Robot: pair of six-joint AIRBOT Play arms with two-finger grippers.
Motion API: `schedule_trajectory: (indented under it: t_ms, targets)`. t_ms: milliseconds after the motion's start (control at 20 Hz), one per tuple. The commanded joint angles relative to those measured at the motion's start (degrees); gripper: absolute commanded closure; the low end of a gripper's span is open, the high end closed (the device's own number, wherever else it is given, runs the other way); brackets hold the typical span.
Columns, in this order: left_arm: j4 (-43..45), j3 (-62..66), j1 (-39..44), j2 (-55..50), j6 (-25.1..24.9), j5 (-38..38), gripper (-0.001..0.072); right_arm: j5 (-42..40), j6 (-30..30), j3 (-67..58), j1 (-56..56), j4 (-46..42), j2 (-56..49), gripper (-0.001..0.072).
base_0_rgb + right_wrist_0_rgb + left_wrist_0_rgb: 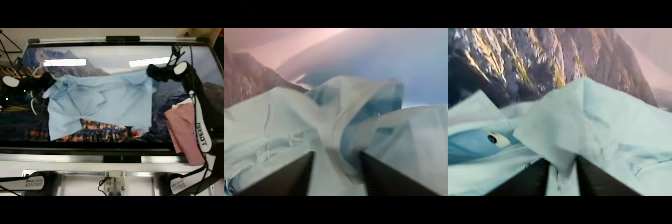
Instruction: Fold the shirts.
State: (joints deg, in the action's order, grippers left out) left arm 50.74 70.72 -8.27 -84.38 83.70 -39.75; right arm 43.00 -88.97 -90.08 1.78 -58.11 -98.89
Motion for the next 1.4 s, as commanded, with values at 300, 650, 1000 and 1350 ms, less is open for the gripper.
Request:
schedule_trajectory:
  t_ms: [300, 650, 1000, 1350]
  targets:
    - [18.6, 9.4, -8.4, -1.7, -2.8, -34.3, 0.0118, 34.6, -0.1, 0.4, -9.9, -8.3, 8.7, 0.0143]
    - [21.3, -6.3, -6.6, -1.7, -2.0, -25.8, 0.0205, 39.3, 1.6, 13.2, -10.6, -7.5, 12.5, 0.0118]
    - [25.7, -5.8, -6.2, -2.0, -2.0, -16.6, 0.0205, 38.1, 2.6, 16.5, -10.5, -6.4, 12.5, 0.0118]
    - [25.1, -5.8, -4.2, -5.8, -2.0, -15.7, 0.0388, 38.7, 2.0, 17.1, -10.5, -6.6, 12.5, 0.0081]
